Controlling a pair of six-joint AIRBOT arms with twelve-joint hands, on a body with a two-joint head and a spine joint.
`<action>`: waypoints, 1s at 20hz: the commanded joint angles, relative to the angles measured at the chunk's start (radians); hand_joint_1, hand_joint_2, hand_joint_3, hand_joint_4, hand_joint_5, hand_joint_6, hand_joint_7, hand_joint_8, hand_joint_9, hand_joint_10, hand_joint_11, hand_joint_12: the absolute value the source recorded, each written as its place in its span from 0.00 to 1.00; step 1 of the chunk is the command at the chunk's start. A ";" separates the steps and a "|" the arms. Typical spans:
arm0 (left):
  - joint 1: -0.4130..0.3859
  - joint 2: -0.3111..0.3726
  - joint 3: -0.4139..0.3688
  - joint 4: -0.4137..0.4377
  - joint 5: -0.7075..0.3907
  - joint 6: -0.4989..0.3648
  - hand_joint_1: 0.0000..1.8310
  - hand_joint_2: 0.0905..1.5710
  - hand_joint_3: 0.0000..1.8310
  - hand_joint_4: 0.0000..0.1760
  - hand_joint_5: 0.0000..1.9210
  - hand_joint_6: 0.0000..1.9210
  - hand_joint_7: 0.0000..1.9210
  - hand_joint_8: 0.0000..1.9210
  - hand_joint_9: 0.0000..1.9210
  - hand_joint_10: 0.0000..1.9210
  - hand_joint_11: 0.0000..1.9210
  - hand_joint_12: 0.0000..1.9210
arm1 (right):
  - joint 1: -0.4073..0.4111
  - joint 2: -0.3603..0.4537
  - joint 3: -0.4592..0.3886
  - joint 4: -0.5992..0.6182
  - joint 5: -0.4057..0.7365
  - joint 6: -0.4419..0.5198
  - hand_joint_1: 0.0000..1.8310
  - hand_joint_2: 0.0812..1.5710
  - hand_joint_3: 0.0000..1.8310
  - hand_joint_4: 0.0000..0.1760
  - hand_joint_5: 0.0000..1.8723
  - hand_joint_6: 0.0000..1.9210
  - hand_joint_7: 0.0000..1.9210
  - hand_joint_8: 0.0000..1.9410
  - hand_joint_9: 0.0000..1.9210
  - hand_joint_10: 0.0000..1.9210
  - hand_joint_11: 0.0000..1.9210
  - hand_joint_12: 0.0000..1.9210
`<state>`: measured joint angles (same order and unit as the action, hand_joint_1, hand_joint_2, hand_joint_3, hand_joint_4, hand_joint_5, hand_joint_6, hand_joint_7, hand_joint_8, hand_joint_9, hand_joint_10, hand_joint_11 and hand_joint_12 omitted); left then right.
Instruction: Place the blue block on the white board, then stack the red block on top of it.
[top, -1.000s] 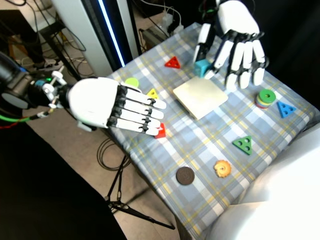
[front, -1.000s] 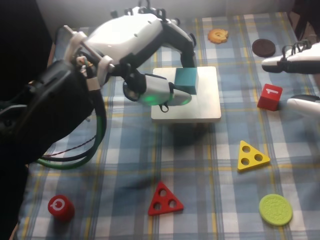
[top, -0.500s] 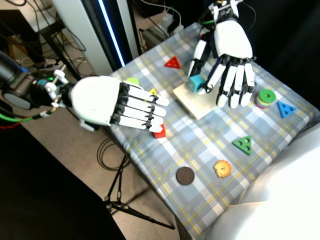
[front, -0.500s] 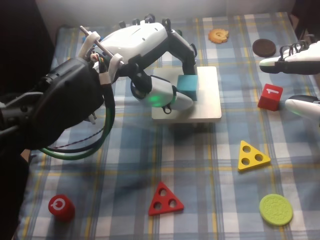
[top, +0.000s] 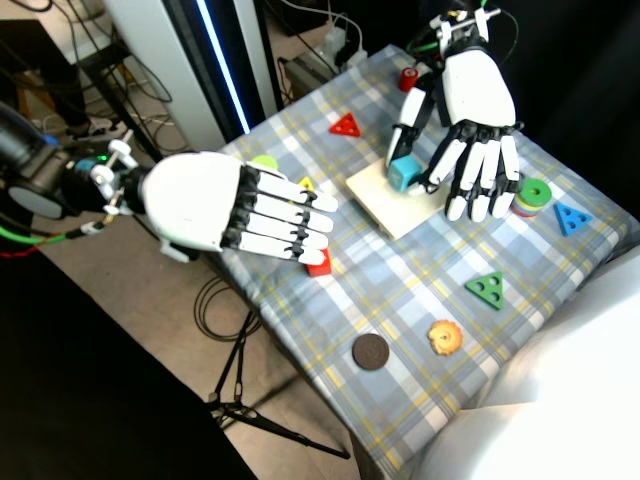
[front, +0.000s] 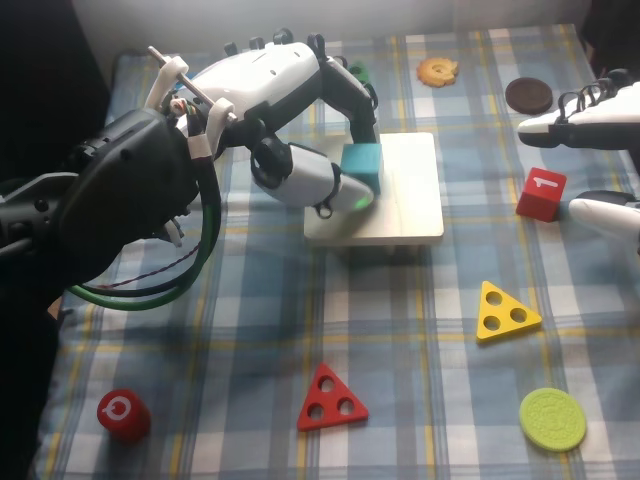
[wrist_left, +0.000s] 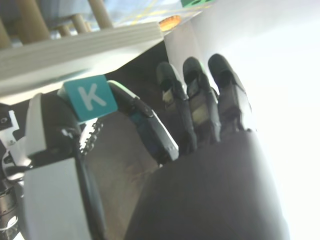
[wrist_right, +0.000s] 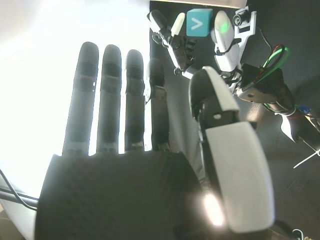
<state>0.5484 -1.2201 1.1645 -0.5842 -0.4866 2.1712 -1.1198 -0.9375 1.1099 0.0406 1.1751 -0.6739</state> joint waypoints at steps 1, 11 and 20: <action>-0.015 -0.009 0.006 0.021 -0.099 -0.005 0.52 0.61 0.00 0.61 0.48 0.02 0.28 0.00 0.17 0.00 0.00 0.23 | 0.013 -0.002 0.006 0.016 0.118 0.007 0.34 0.82 0.00 0.00 0.30 0.00 0.34 0.00 0.32 0.00 0.27 0.04; -0.005 0.000 -0.013 0.021 -0.124 -0.005 0.47 0.54 0.00 0.94 0.22 0.00 0.20 0.00 0.12 0.00 0.00 0.16 | 0.014 -0.003 0.007 0.015 0.118 0.007 0.36 0.78 0.00 0.00 0.28 0.00 0.30 0.00 0.29 0.00 0.27 0.04; 0.089 0.158 -0.183 0.219 -0.405 -0.381 0.38 0.50 0.00 1.00 0.10 0.00 0.11 0.00 0.10 0.00 0.00 0.13 | 0.075 -0.048 0.064 0.015 -0.005 0.006 0.46 0.64 0.00 0.00 0.26 0.00 0.28 0.00 0.29 0.00 0.08 0.43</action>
<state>0.6476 -1.0565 0.9779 -0.3809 -0.7559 1.7962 -1.0580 -0.9867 1.1744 0.0402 1.0645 -0.6739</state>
